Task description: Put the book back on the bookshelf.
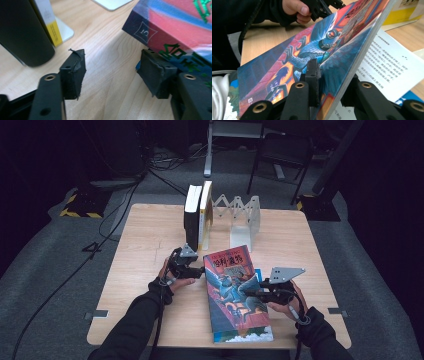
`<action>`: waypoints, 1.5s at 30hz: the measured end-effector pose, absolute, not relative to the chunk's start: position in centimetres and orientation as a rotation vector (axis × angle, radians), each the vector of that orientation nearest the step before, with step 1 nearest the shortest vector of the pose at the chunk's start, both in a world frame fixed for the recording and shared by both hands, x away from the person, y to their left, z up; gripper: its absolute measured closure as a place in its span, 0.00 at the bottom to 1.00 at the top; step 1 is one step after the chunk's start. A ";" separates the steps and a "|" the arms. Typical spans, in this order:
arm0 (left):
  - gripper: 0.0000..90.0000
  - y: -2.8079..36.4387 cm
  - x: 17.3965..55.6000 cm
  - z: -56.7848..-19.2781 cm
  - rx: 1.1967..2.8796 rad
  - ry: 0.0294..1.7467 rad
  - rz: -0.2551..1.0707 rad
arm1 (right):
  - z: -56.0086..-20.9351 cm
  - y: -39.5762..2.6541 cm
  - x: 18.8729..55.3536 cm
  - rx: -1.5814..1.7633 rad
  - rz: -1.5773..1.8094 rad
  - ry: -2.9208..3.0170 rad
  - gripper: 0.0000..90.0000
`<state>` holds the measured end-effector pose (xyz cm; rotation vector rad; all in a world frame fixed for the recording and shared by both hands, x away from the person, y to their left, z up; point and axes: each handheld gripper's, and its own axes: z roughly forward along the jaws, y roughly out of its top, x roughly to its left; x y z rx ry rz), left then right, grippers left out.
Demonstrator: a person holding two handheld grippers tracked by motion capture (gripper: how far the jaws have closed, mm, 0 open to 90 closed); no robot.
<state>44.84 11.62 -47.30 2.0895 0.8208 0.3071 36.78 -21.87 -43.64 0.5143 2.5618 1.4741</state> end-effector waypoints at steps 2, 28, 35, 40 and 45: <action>0.62 11.6 44.8 -46.8 2.084 0.798 0.308 | -43.4 -21.9 36.7 0.507 1.487 2.541 0.80; 0.99 11.2 43.4 -36.2 1.972 0.507 0.367 | -41.3 -22.4 36.4 0.484 1.498 2.229 0.92; 0.83 11.6 42.0 -37.4 2.007 0.548 0.400 | -41.9 -23.1 34.4 0.441 1.441 2.204 0.93; 0.67 12.5 40.1 -40.7 2.059 0.573 0.282 | -42.4 -23.0 34.7 0.475 1.451 2.222 0.93; 0.46 11.2 38.6 -43.7 2.094 0.523 0.044 | -42.6 -22.8 35.0 0.490 1.464 2.231 0.93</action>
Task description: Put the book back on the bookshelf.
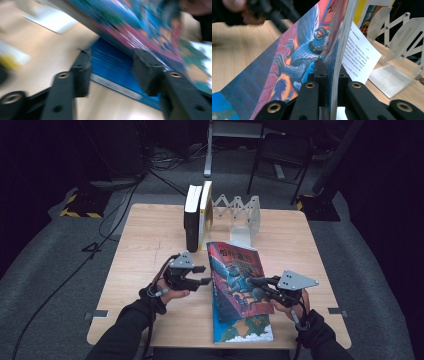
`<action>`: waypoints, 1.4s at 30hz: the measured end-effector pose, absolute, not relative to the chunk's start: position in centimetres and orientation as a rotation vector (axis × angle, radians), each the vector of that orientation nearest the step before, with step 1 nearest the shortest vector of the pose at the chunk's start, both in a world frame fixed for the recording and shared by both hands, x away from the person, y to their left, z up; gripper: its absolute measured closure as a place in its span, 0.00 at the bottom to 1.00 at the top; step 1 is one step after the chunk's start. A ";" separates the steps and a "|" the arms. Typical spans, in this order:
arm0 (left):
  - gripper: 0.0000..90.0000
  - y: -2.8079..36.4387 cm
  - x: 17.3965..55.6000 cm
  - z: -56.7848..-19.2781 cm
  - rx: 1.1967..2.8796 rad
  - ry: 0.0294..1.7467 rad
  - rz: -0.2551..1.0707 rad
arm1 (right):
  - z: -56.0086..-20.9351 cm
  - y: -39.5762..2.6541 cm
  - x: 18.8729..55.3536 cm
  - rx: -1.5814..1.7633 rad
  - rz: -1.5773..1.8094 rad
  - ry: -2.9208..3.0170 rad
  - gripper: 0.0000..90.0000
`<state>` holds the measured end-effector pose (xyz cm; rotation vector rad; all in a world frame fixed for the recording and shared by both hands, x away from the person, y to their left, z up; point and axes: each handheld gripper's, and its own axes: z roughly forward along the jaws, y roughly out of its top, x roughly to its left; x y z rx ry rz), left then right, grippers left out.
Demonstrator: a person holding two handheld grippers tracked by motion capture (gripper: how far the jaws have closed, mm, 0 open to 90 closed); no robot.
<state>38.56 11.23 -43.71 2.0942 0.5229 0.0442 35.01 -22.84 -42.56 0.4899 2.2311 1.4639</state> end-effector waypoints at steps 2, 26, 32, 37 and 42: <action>0.29 10.4 38.6 -43.7 2.088 0.534 0.023 | -42.6 -22.8 35.1 0.492 1.469 2.230 0.93; 0.55 8.6 39.8 -40.6 1.920 0.564 0.193 | -41.6 -22.9 34.8 0.428 1.508 2.170 0.90; 0.67 8.6 38.6 -38.8 1.901 0.472 0.300 | -41.3 -23.3 35.0 0.442 1.540 2.147 0.88; 0.73 8.4 37.3 -37.6 1.893 0.398 0.379 | -41.2 -23.4 35.0 0.433 1.545 2.127 0.88; 0.75 8.1 36.2 -37.3 1.893 0.356 0.429 | -41.0 -23.4 35.0 0.472 1.557 2.095 0.86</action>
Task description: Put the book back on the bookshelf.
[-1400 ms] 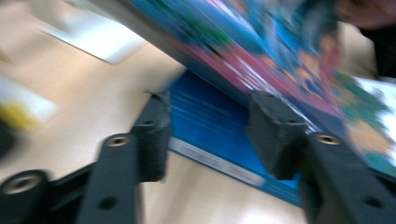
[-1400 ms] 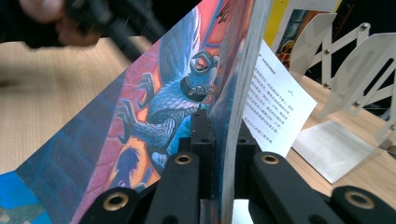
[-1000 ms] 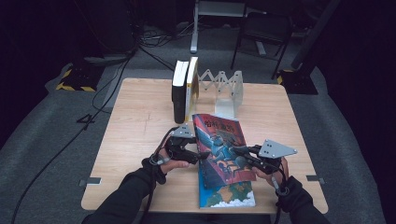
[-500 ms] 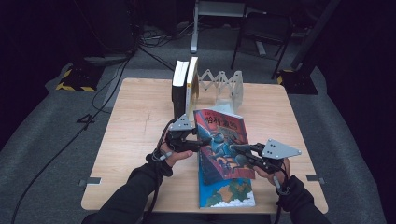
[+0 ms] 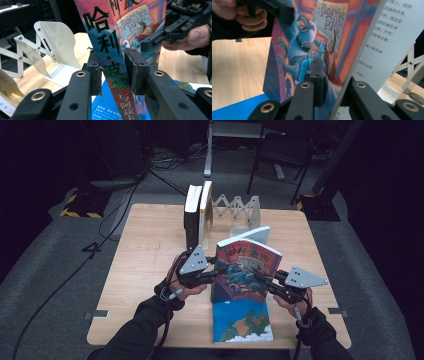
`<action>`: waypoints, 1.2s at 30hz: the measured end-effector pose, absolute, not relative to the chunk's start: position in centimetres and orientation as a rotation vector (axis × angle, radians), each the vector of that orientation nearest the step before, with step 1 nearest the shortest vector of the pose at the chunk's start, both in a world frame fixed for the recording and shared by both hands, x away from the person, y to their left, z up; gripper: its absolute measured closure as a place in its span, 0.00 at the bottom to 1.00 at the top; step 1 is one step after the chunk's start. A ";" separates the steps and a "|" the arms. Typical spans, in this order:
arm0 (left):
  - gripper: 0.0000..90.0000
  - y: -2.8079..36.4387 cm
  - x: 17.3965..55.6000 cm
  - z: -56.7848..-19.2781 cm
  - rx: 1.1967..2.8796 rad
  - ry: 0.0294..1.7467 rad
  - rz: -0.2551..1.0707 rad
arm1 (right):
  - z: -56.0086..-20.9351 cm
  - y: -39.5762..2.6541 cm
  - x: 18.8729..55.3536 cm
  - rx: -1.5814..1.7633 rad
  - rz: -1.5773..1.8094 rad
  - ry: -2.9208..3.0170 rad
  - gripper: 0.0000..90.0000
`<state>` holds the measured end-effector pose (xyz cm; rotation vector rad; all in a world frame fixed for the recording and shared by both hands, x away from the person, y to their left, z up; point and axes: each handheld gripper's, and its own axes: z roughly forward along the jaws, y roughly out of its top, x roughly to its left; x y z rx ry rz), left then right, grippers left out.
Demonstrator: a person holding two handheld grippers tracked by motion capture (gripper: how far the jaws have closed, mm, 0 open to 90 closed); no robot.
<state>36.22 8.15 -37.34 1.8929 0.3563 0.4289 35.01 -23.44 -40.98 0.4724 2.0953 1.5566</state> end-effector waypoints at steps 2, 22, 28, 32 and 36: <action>0.76 8.3 36.1 -37.5 1.885 0.355 0.428 | -40.9 -23.4 34.9 0.470 1.553 2.089 0.84; 0.81 8.3 33.0 -38.0 1.884 0.221 0.328 | -41.1 -25.9 34.7 0.597 1.490 2.059 0.47; 0.80 8.4 32.9 -39.1 1.900 0.267 0.321 | -41.2 -25.0 34.6 0.569 1.477 2.095 0.45; 0.80 8.4 32.8 -39.6 1.897 0.289 0.297 | -41.3 -24.9 34.7 0.577 1.480 2.097 0.45; 0.77 7.8 32.8 -40.5 1.970 0.324 0.325 | -41.3 -24.9 34.7 0.578 1.490 2.101 0.45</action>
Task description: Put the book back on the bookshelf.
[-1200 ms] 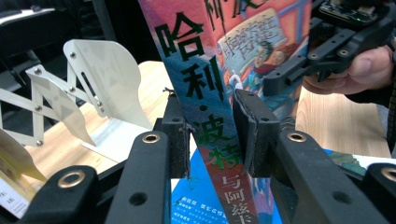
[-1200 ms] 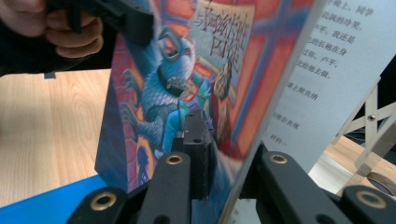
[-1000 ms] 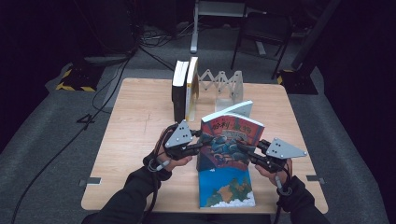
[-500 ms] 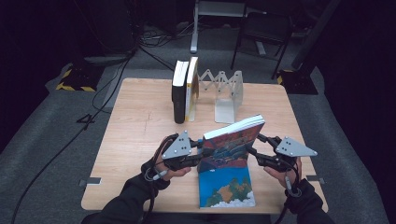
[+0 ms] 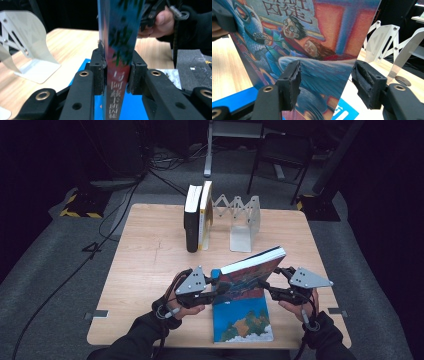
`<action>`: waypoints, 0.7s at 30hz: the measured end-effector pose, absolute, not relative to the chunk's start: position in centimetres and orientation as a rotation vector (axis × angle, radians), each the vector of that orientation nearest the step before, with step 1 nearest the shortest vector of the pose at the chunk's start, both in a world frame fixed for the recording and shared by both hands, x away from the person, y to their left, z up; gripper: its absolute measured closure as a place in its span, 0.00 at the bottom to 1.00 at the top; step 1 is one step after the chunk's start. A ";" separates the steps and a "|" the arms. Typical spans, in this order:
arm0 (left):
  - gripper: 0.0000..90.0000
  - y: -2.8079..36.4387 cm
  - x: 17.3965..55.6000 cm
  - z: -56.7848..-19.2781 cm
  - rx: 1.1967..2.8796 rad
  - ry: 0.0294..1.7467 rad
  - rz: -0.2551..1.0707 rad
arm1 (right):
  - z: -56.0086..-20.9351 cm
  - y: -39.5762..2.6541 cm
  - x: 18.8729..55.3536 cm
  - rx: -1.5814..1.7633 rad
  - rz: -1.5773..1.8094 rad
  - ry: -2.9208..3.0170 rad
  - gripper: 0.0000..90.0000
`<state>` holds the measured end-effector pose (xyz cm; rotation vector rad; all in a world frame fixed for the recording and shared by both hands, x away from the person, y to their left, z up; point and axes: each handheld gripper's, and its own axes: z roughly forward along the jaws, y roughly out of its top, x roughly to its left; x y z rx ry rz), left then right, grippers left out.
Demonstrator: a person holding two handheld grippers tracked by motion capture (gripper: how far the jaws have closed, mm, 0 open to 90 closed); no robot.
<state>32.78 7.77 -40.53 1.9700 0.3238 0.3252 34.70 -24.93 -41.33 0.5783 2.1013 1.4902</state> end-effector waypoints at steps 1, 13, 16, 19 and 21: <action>0.74 7.6 32.7 -40.9 1.981 0.334 0.329 | -41.4 -24.9 34.6 0.586 1.493 2.104 0.45; 0.66 6.2 33.5 -43.4 2.020 0.387 0.303 | -41.7 -24.7 34.6 0.577 1.465 2.107 0.44; 0.64 5.8 33.8 -43.7 2.006 0.402 0.296 | -41.7 -24.7 34.6 0.581 1.465 2.104 0.45; 0.60 5.4 33.9 -43.8 1.994 0.412 0.310 | -41.8 -24.6 34.6 0.581 1.460 2.105 0.44; 0.57 5.3 34.0 -43.7 1.977 0.420 0.312 | -41.8 -24.6 34.7 0.581 1.458 2.103 0.45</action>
